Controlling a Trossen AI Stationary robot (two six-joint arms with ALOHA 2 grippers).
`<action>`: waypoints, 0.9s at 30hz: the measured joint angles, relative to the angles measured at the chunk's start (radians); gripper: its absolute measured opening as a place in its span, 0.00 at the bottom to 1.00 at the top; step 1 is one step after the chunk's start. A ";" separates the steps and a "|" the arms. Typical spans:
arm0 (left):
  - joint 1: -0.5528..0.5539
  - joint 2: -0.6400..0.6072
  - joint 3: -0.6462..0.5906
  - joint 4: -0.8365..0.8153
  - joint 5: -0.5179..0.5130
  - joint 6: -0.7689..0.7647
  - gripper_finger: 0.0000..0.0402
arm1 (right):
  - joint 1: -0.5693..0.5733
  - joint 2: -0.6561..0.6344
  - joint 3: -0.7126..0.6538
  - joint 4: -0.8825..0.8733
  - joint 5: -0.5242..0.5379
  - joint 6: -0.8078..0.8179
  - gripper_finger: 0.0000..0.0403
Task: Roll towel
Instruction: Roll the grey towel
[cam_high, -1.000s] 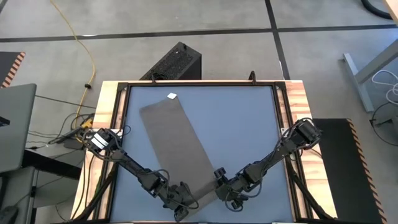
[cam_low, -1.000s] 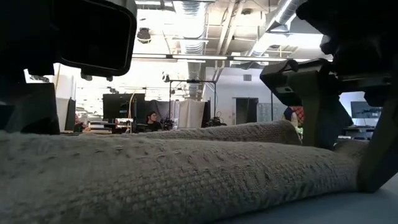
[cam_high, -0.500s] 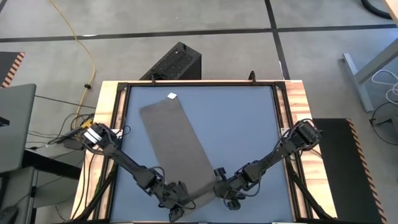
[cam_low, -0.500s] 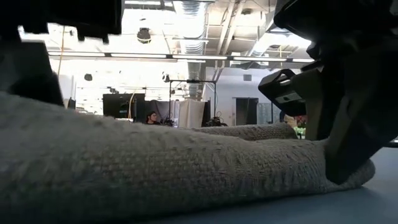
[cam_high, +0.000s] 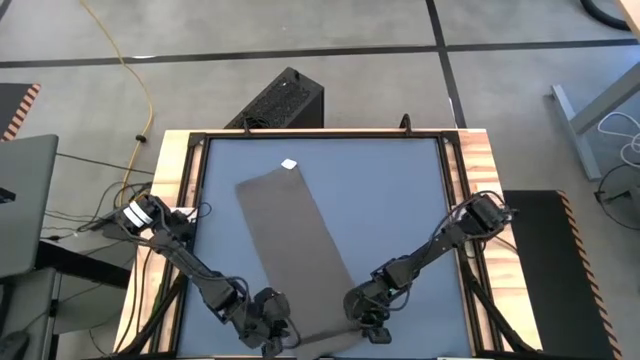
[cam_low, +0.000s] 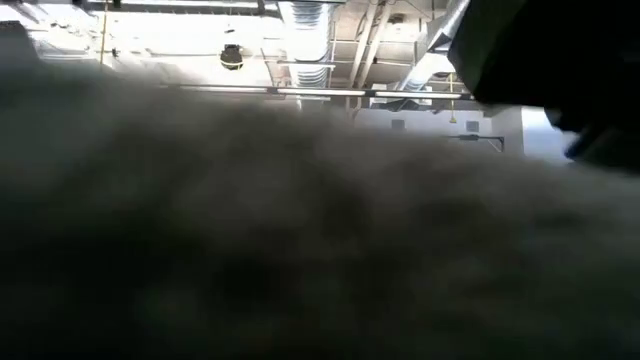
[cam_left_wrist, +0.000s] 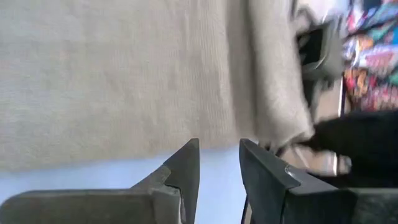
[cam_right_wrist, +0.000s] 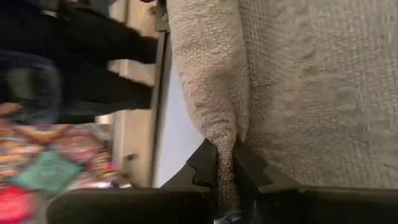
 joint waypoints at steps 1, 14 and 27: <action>-0.009 0.002 0.000 0.028 -0.039 0.030 0.25 | -0.007 0.001 0.003 0.001 -0.031 0.024 0.11; -0.042 0.085 0.012 0.305 -0.192 0.400 0.28 | -0.108 0.005 0.027 -0.001 -0.130 0.254 0.12; -0.027 0.183 0.033 0.193 -0.026 0.197 0.41 | -0.148 0.004 0.028 0.037 -0.151 0.339 0.12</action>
